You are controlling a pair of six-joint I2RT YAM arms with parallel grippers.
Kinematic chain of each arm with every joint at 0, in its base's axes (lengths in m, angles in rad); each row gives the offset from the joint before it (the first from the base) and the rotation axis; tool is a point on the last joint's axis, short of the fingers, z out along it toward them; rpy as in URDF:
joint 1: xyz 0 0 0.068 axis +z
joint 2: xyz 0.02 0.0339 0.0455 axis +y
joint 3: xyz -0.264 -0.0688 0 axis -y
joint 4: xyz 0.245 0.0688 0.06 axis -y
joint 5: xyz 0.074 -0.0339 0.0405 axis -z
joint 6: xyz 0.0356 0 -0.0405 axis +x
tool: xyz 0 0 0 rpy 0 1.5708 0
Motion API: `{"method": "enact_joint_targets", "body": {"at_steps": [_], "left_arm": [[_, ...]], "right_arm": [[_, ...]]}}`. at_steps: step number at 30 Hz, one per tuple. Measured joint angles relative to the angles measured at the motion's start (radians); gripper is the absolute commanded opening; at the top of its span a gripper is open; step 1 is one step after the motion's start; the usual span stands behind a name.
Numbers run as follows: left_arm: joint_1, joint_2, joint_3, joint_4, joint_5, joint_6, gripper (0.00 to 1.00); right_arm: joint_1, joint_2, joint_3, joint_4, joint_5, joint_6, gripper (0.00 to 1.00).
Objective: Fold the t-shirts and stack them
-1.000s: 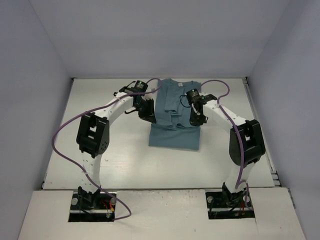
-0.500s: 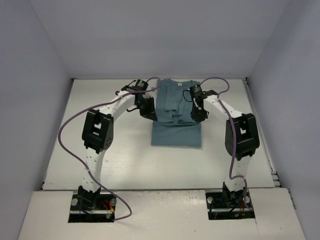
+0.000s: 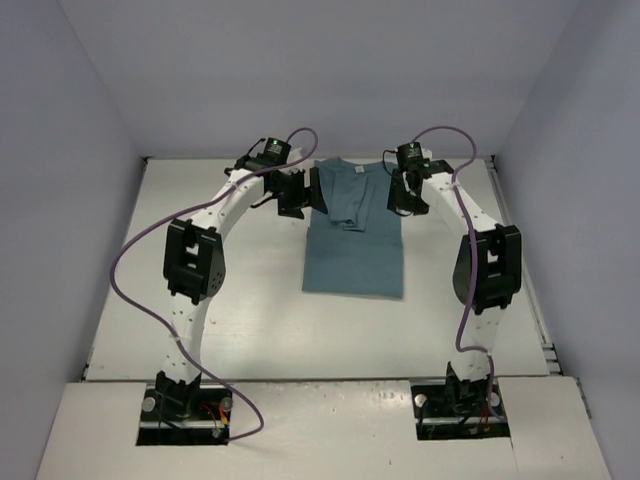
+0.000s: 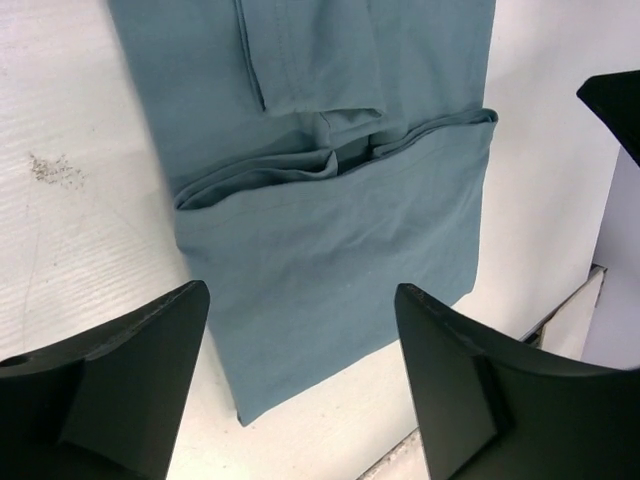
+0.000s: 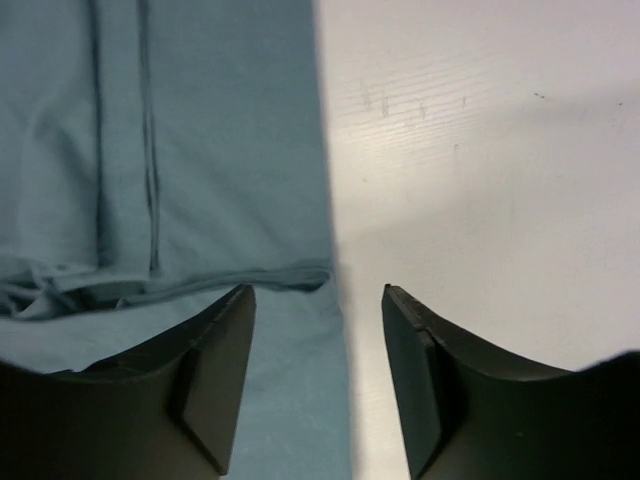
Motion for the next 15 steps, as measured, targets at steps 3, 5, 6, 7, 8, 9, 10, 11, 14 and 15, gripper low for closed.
{"method": "enact_joint_targets", "body": {"at_steps": [3,5,6,7,8,9,10,11,14,15], "left_arm": [[-0.002,-0.085,-0.105,0.012,-0.024,0.014,0.79],[-0.004,-0.165,-0.201,-0.003,-0.040,0.022,0.79],[-0.005,-0.209,-0.257,0.004,-0.047,0.025,0.79],[-0.007,-0.263,-0.337,0.048,-0.054,0.026,0.79],[-0.008,-0.313,-0.413,0.061,-0.059,0.021,0.79],[-0.010,-0.371,-0.507,0.083,-0.060,0.011,0.83],[-0.011,-0.408,-0.572,0.087,-0.061,0.004,0.87],[-0.012,-0.439,-0.630,0.090,-0.061,-0.004,0.87],[-0.024,-0.492,-0.785,0.158,-0.074,-0.043,0.87],[-0.026,-0.497,-0.828,0.179,-0.074,-0.061,0.87]], "right_arm": [[0.001,-0.075,-0.069,0.011,-0.029,-0.009,0.57],[0.003,-0.151,-0.155,0.004,-0.049,-0.007,0.57],[0.005,-0.188,-0.201,0.007,-0.058,-0.004,0.57],[0.009,-0.227,-0.255,0.034,-0.068,0.004,0.61],[0.011,-0.272,-0.326,0.059,-0.074,0.019,0.64],[0.013,-0.330,-0.416,0.076,-0.080,0.039,0.67],[0.016,-0.376,-0.485,0.070,-0.089,0.055,0.70],[0.018,-0.417,-0.547,0.060,-0.097,0.070,0.72],[0.024,-0.520,-0.711,0.104,-0.124,0.132,0.75],[0.025,-0.547,-0.755,0.115,-0.133,0.150,0.75]]}}
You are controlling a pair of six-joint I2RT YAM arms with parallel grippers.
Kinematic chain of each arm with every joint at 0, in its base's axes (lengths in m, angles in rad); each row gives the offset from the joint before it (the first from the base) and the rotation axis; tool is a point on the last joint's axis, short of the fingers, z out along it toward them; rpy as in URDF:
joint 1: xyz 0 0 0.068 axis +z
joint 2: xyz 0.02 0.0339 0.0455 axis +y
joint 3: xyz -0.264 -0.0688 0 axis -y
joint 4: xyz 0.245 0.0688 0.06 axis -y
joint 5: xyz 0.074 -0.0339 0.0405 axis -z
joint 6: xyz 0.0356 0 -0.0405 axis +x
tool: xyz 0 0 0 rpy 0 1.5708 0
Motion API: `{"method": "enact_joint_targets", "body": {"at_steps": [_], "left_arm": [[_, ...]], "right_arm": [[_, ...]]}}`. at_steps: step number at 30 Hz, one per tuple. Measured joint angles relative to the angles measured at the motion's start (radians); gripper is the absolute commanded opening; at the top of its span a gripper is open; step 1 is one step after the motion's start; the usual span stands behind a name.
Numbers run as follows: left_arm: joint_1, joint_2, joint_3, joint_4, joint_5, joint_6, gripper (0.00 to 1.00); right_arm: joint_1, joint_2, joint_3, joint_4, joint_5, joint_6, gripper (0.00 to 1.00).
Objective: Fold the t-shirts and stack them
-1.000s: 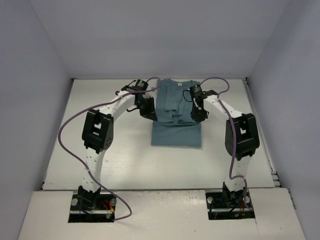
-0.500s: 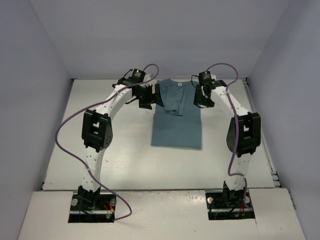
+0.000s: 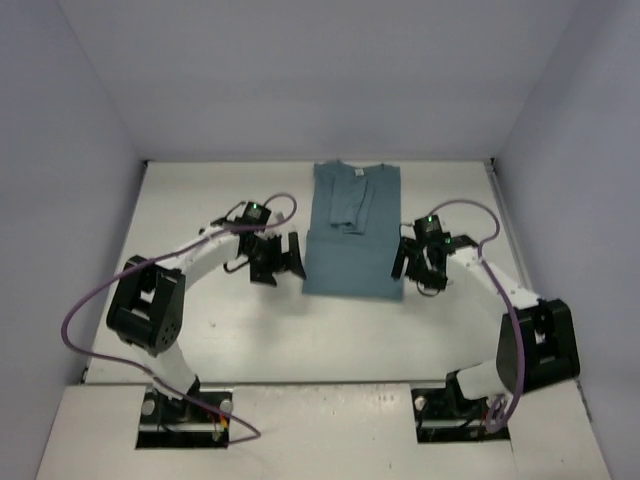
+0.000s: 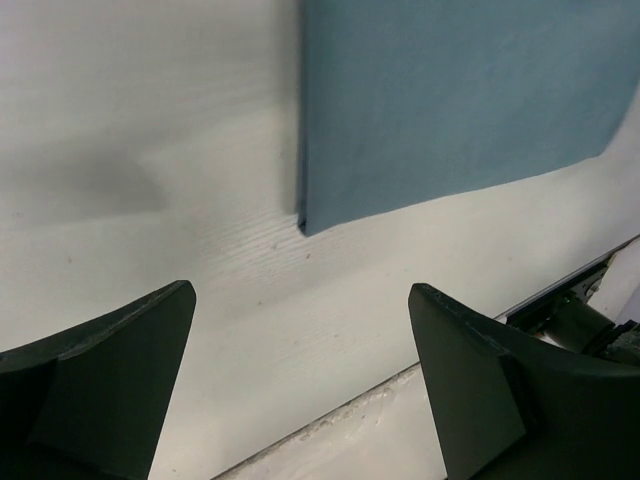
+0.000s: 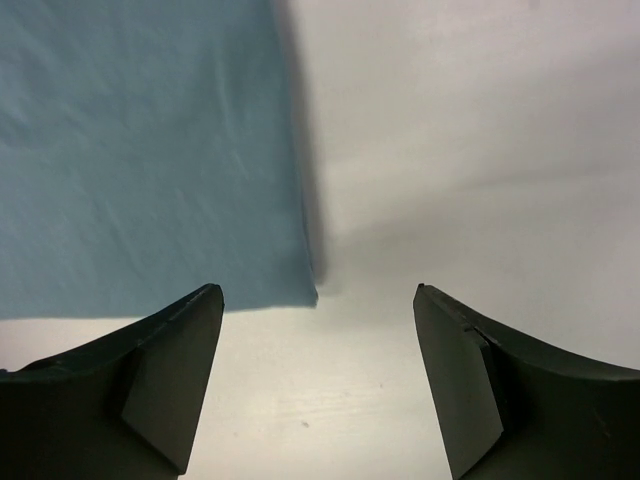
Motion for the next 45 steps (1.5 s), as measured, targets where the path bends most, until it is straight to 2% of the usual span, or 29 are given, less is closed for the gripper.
{"method": "enact_joint_targets", "body": {"at_steps": [5,10,16,24,34,36,38,45], "left_arm": [[-0.017,-0.004,-0.150,0.107,-0.006,-0.099,0.87],[-0.055,-0.004,-0.162,0.179,-0.033,-0.152,0.86],[-0.095,0.034,-0.161,0.246,-0.035,-0.191,0.75],[-0.095,0.068,-0.144,0.282,-0.034,-0.221,0.61],[-0.105,0.087,-0.141,0.307,-0.030,-0.238,0.57],[-0.107,0.090,-0.141,0.314,-0.027,-0.244,0.52],[-0.108,0.093,-0.141,0.318,-0.026,-0.249,0.52],[-0.109,0.100,-0.146,0.327,-0.020,-0.255,0.43]], "right_arm": [[0.000,-0.092,-0.178,0.090,-0.040,0.097,0.75],[0.000,-0.106,-0.264,0.175,-0.086,0.163,0.74],[0.000,-0.106,-0.296,0.247,-0.119,0.197,0.70],[0.000,-0.097,-0.336,0.323,-0.156,0.224,0.61],[0.000,-0.096,-0.369,0.408,-0.186,0.276,0.56],[0.000,-0.097,-0.374,0.420,-0.189,0.285,0.55],[0.000,-0.098,-0.378,0.427,-0.191,0.293,0.54],[-0.001,-0.098,-0.388,0.444,-0.196,0.306,0.45]]}}
